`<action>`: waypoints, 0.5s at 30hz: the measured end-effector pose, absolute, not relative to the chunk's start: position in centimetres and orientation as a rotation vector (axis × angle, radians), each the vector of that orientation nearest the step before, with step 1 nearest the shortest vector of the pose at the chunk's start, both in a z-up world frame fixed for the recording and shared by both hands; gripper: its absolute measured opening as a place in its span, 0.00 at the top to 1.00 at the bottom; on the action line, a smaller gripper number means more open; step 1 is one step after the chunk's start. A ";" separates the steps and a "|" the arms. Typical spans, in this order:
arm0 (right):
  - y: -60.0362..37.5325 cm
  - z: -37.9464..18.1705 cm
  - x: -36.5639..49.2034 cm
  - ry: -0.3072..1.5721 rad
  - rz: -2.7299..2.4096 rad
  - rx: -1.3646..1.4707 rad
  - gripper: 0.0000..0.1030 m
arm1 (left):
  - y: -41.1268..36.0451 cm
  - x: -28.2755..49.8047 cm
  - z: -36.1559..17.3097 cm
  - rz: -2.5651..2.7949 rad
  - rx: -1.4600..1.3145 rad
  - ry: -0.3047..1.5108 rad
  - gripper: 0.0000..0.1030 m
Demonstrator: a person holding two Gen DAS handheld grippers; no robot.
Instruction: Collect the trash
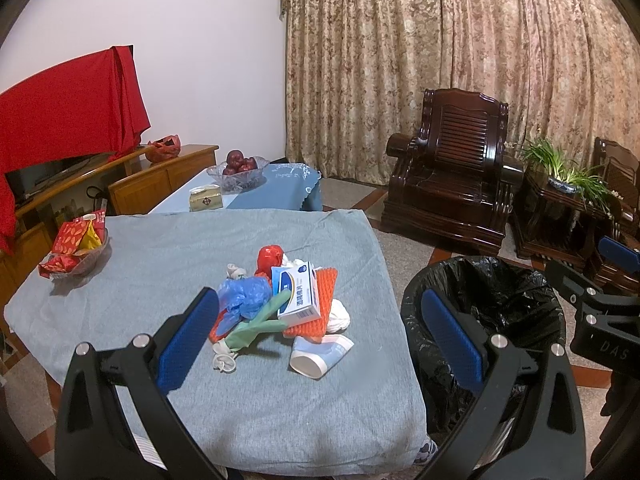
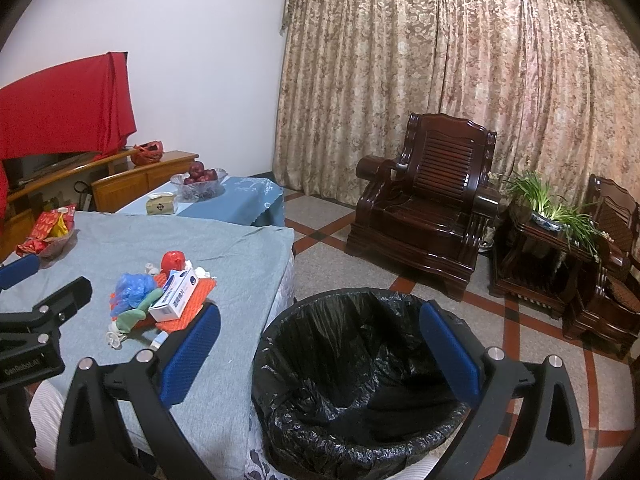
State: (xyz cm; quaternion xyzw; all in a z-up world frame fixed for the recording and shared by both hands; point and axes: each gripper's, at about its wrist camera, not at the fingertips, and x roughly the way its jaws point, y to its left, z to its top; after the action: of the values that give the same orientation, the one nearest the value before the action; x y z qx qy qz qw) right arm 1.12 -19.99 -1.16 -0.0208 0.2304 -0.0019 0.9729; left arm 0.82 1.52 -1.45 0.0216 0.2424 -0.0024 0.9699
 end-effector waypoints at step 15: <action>-20.1 -1.2 1.4 0.465 -0.003 -0.043 0.06 | 1.9 1.5 -2.9 -0.002 0.038 0.493 0.05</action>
State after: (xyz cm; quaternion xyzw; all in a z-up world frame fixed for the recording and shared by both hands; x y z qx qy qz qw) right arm 1.40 -20.06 -1.22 -0.0213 0.2304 -0.0013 0.9729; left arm 1.51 1.90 -2.90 0.0188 0.2441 -0.0009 0.9696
